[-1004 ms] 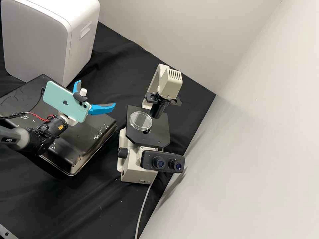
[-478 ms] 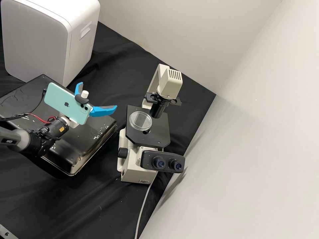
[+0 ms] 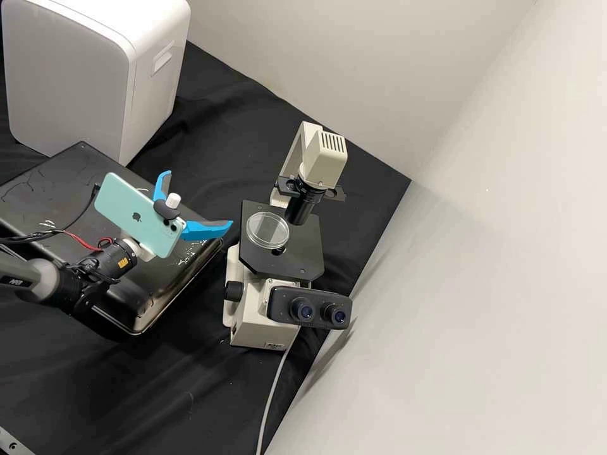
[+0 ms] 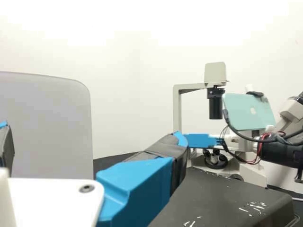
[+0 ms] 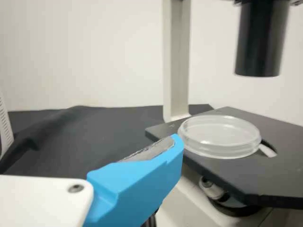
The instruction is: Place the petri dish on the bench
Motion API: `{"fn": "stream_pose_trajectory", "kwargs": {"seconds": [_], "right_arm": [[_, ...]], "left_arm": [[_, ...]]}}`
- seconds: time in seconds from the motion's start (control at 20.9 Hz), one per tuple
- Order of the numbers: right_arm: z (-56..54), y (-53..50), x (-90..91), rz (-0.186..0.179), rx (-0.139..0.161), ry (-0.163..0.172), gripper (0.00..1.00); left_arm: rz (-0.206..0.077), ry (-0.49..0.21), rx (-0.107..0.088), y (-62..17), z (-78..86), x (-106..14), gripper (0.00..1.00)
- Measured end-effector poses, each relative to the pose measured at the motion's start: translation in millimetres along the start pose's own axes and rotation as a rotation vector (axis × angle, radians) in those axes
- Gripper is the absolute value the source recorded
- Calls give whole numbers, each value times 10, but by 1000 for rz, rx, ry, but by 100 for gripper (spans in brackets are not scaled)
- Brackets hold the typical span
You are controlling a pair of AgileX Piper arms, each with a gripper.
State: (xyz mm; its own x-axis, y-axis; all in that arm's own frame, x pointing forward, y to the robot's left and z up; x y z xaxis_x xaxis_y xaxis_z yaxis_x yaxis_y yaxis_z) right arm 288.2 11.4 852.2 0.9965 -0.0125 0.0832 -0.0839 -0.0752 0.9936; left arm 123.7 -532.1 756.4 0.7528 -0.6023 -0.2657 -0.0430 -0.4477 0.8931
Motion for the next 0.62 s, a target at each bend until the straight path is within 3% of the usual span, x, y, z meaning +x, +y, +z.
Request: {"fn": "stream_pose_trajectory", "kwargs": {"seconds": [0.14,0.38,0.62], "right_arm": [[79,43,-3,27,11,-8,100],[232,51,-3,29,13,-52,100],[307,79,34,9,-20,-46,100]], "left_arm": [[-4,1,0,-7,-1,2,100],[-13,-4,-4,-24,10,6,100],[-18,-2,-4,-32,8,9,100]]}}
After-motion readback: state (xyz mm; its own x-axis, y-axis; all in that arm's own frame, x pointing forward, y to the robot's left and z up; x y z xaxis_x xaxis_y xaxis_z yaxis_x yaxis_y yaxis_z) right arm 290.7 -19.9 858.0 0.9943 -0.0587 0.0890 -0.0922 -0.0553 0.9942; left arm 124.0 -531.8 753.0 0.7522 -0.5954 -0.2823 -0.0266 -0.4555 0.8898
